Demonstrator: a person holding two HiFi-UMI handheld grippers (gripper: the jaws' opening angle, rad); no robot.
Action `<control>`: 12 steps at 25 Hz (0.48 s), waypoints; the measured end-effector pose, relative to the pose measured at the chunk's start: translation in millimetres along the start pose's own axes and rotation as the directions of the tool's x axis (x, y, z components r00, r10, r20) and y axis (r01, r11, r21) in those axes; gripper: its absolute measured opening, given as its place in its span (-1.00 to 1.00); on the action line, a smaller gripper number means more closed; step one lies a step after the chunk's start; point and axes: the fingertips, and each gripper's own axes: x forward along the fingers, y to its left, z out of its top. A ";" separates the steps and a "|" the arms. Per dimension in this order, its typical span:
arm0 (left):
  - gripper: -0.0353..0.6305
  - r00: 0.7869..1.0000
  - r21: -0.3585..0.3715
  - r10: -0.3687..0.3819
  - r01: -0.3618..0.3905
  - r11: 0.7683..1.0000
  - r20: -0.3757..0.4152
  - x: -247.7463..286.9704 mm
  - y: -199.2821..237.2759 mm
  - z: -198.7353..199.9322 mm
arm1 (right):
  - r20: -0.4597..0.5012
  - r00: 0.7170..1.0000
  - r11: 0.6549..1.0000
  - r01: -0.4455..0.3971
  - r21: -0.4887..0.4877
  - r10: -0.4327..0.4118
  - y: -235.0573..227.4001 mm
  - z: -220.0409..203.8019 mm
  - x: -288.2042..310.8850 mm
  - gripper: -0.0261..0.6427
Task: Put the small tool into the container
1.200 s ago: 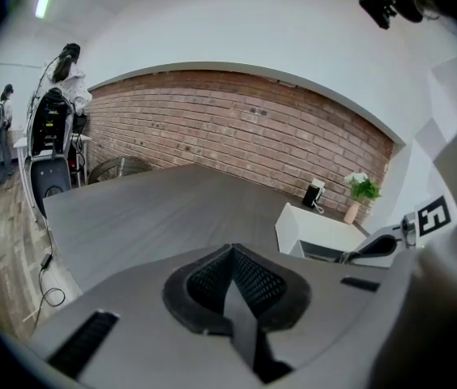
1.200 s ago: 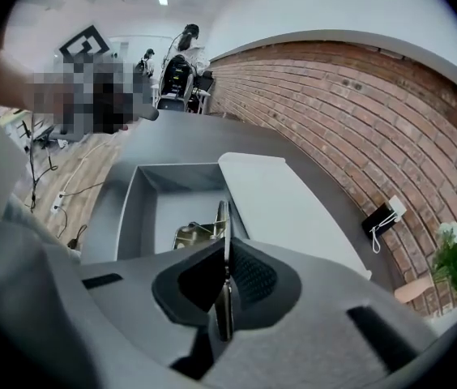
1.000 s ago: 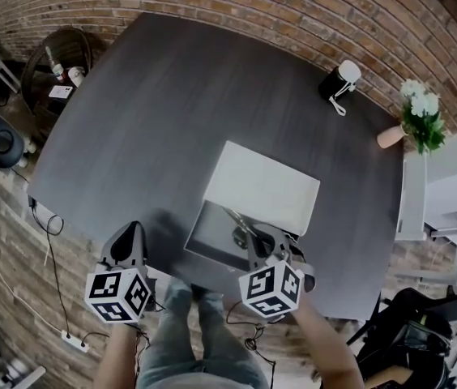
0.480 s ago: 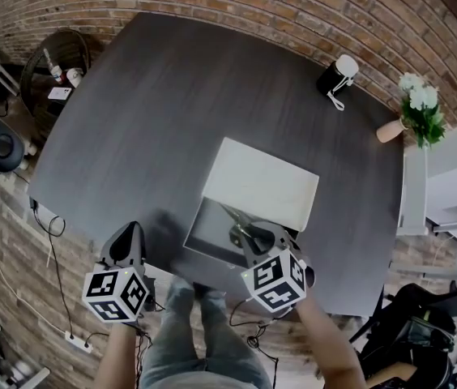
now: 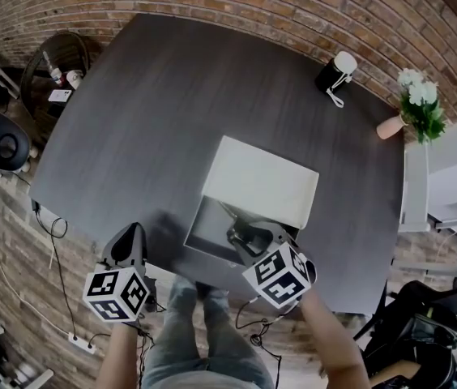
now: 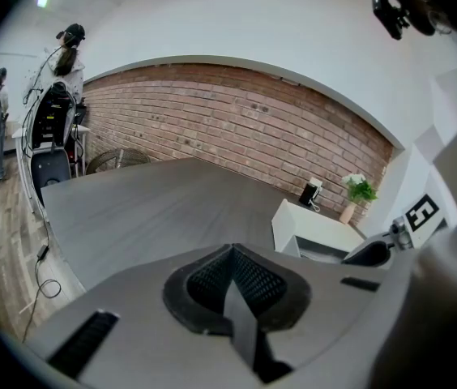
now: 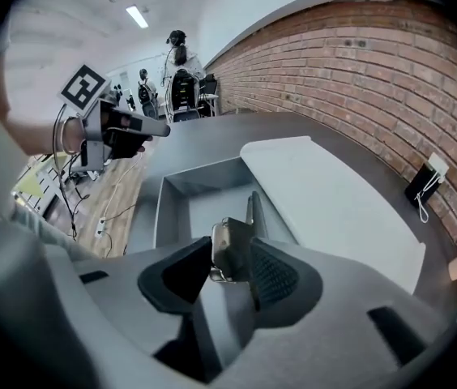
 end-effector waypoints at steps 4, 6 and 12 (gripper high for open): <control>-0.91 1.000 0.001 -0.006 0.006 1.000 -0.001 0.8 -3.0 0.9 | 0.005 1.000 1.000 -0.023 -0.009 0.023 3.8 1.1 -1.2 -0.41; -0.91 1.000 0.002 -0.010 0.010 1.000 0.000 1.0 -4.8 2.1 | 0.022 0.999 0.999 -0.033 -0.001 0.034 4.5 3.6 -3.5 -0.39; -0.91 1.000 0.011 -0.024 0.023 1.000 0.007 -1.6 -11.2 7.7 | 0.101 0.994 0.994 -0.051 0.096 0.042 3.0 13.5 -18.8 -0.39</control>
